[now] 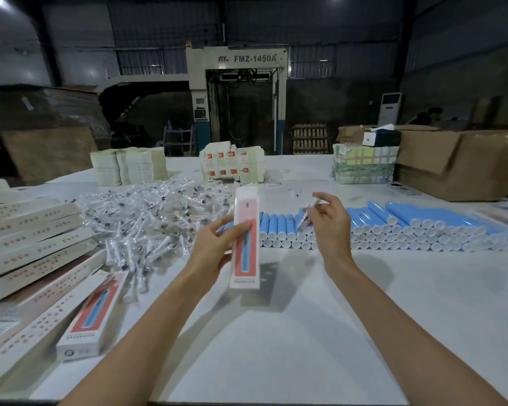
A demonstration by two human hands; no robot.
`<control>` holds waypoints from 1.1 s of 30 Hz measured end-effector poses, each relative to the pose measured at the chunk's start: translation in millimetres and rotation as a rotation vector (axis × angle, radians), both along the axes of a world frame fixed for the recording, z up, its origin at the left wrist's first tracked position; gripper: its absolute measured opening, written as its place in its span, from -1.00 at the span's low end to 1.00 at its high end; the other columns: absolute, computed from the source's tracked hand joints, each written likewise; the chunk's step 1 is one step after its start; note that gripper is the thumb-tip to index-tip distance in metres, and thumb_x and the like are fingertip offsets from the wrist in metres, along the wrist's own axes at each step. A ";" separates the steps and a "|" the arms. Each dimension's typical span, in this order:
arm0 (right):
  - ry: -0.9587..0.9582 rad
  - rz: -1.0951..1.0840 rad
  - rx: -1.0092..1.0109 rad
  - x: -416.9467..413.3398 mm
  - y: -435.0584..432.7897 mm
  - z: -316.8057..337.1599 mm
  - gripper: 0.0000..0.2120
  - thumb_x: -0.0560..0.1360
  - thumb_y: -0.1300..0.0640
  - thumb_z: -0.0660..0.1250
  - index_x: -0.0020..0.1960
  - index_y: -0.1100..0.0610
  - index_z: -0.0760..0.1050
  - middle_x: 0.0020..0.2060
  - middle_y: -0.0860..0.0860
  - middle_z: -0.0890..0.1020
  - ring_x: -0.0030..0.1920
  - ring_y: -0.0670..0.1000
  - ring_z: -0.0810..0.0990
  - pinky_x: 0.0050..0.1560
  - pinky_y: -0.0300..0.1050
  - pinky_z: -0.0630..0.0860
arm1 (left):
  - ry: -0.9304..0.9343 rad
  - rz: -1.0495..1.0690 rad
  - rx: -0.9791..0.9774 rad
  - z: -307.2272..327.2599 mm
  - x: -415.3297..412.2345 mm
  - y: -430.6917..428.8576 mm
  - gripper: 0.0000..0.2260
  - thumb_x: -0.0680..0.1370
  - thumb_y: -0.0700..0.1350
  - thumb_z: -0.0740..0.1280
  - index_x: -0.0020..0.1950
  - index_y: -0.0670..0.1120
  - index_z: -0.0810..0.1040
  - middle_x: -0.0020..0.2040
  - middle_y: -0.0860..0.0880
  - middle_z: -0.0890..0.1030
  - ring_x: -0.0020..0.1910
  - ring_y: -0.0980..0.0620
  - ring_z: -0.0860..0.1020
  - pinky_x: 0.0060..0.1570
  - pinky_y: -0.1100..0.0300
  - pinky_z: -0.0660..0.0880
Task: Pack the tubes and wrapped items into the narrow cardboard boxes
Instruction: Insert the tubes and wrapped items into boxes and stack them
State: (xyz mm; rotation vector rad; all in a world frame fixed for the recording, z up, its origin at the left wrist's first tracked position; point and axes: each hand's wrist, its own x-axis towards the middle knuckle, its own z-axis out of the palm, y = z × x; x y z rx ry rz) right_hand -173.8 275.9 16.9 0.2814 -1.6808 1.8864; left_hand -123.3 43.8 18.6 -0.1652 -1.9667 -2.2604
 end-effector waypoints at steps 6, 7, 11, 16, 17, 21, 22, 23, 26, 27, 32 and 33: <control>0.107 0.149 -0.243 8.4 4.2 32.4 -0.78 0.54 0.22 0.44 0.16 0.05 0.63 -0.08 0.09 0.71 -0.11 0.01 0.70 0.01 -0.19 0.62 | 0.118 -0.101 -0.230 -19.0 8.3 37.3 -0.40 0.36 0.23 0.64 0.35 0.13 0.60 0.05 0.00 0.79 -0.02 0.01 0.78 -0.19 0.25 0.65; 0.130 0.160 -0.248 10.6 3.6 37.5 -0.79 0.55 0.23 0.44 0.16 0.06 0.63 -0.08 0.09 0.71 -0.10 0.02 0.71 0.02 -0.17 0.62 | 0.131 -0.103 -0.246 -21.0 9.1 40.2 -0.40 0.37 0.23 0.64 0.36 0.13 0.59 0.06 0.01 0.79 -0.01 0.01 0.78 -0.19 0.25 0.64; 0.223 0.140 -0.230 16.3 8.3 55.1 -0.78 0.53 0.20 0.46 0.16 0.08 0.61 -0.07 0.12 0.70 -0.07 0.11 0.72 0.03 -0.06 0.66 | 0.178 -0.111 -0.281 -23.4 13.0 43.1 -0.47 0.39 0.29 0.63 0.31 0.26 0.61 0.09 0.06 0.78 0.02 0.00 0.77 -0.17 0.25 0.65; 0.136 0.122 0.097 16.9 2.3 51.0 -0.74 0.55 0.28 0.43 0.19 0.07 0.53 -0.20 0.03 0.67 -0.22 0.04 0.72 -0.05 -0.10 0.67 | 0.209 -0.101 -0.264 -20.9 15.3 42.9 -0.40 0.44 0.22 0.62 0.44 0.29 0.51 0.08 0.10 0.78 0.02 0.06 0.76 -0.11 0.29 0.64; 0.121 0.141 0.128 16.5 0.5 49.1 -0.76 0.55 0.30 0.43 0.16 0.09 0.55 -0.22 0.03 0.67 -0.23 0.05 0.71 -0.05 -0.06 0.68 | 0.215 -0.104 -0.258 -21.0 15.0 43.0 -0.39 0.46 0.18 0.63 0.46 0.30 0.48 0.08 0.08 0.78 0.03 0.05 0.76 -0.09 0.28 0.65; 0.091 0.190 0.200 16.2 -2.8 43.8 -0.84 0.51 0.24 0.50 0.05 0.07 0.61 -0.21 0.03 0.70 -0.16 0.04 0.70 -0.07 -0.15 0.63 | 0.235 -0.100 -0.243 -20.4 16.0 43.2 -0.32 0.44 0.23 0.63 0.47 0.41 0.39 0.07 0.06 0.78 0.06 0.04 0.75 -0.05 0.24 0.66; 0.086 0.174 0.247 16.1 -3.7 42.5 -0.86 0.51 0.20 0.51 0.02 0.04 0.62 -0.18 0.01 0.70 -0.13 -0.02 0.70 -0.10 -0.20 0.60 | 0.236 -0.098 -0.243 -20.6 15.9 43.2 -0.31 0.43 0.26 0.62 0.47 0.43 0.36 0.07 0.07 0.78 0.06 0.03 0.75 -0.06 0.24 0.66; 0.075 0.163 0.299 15.7 -4.9 40.8 -0.87 0.50 0.16 0.53 0.00 0.02 0.63 -0.16 -0.01 0.71 -0.10 -0.06 0.69 -0.14 -0.23 0.57 | 0.237 -0.096 -0.242 -20.8 15.7 43.0 -0.30 0.43 0.26 0.62 0.48 0.44 0.34 0.06 0.08 0.78 0.05 0.03 0.75 -0.07 0.25 0.66; 0.040 0.164 0.370 15.2 -7.7 36.2 -0.89 0.50 0.08 0.55 -0.04 0.02 0.64 -0.15 -0.05 0.72 -0.05 -0.09 0.68 -0.10 -0.24 0.47 | 0.253 -0.102 -0.240 -22.1 14.5 42.6 -0.29 0.48 0.20 0.62 0.50 0.43 0.30 0.05 0.10 0.77 0.03 0.06 0.76 -0.10 0.28 0.66; 0.045 0.164 0.377 15.8 -8.0 36.0 -0.90 0.50 0.06 0.55 -0.05 0.01 0.64 -0.15 -0.07 0.72 -0.04 -0.10 0.68 -0.05 -0.23 0.45 | 0.262 -0.104 -0.243 -22.4 14.3 42.2 -0.28 0.48 0.18 0.62 0.51 0.43 0.29 0.05 0.11 0.77 0.03 0.06 0.76 -0.10 0.27 0.66; 0.028 0.244 0.465 19.0 -5.0 35.7 -0.85 0.58 -0.02 0.46 -0.11 0.01 0.66 -0.12 -0.12 0.69 -0.12 -0.14 0.62 -0.02 -0.15 0.45 | 0.284 -0.108 -0.225 -23.8 12.7 40.5 -0.27 0.51 0.14 0.62 0.54 0.42 0.29 0.07 0.08 0.77 0.05 0.03 0.76 -0.07 0.24 0.67; 0.003 0.261 0.488 18.3 -5.7 33.9 -0.83 0.60 -0.03 0.45 -0.12 0.02 0.67 -0.05 -0.11 0.68 -0.07 -0.12 0.61 0.00 -0.13 0.46 | 0.283 -0.108 -0.218 -24.0 12.2 40.0 -0.28 0.51 0.13 0.62 0.53 0.42 0.30 0.06 0.04 0.77 0.04 0.00 0.76 -0.07 0.23 0.67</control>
